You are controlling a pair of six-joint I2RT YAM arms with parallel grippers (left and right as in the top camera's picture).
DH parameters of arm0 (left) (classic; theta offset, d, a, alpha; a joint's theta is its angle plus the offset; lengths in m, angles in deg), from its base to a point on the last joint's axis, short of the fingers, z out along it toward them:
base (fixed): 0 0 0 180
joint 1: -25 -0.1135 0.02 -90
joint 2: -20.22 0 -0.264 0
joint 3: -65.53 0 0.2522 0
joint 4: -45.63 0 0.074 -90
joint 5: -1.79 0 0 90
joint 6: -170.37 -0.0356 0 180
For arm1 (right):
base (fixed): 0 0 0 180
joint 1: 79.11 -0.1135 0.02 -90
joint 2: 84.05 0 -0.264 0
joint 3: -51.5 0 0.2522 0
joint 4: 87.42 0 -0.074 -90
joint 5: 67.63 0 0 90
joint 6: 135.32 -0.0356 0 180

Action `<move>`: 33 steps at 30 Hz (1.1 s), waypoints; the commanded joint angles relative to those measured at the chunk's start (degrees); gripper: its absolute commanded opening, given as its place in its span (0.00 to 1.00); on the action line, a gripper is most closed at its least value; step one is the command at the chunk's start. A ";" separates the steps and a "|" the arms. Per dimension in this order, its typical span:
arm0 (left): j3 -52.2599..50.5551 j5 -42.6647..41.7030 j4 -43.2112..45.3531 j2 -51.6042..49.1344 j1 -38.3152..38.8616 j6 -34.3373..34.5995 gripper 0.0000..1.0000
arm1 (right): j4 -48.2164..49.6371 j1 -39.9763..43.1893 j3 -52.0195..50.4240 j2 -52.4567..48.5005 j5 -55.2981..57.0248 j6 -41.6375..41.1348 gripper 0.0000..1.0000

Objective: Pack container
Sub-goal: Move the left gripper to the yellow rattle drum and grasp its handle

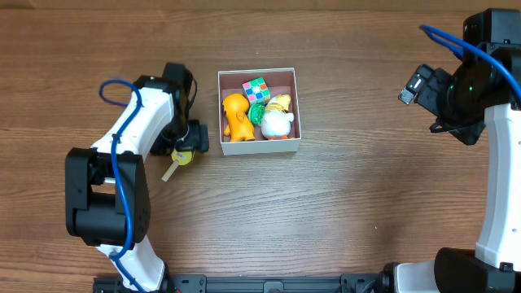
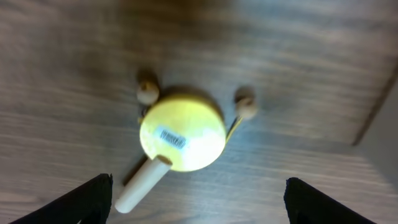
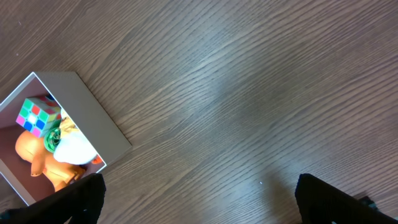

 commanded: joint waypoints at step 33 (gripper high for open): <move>-11.67 3.02 9.79 -0.07 -4.79 -28.11 0.24 | 1.64 0.20 0.70 1.66 0.13 0.11 1.00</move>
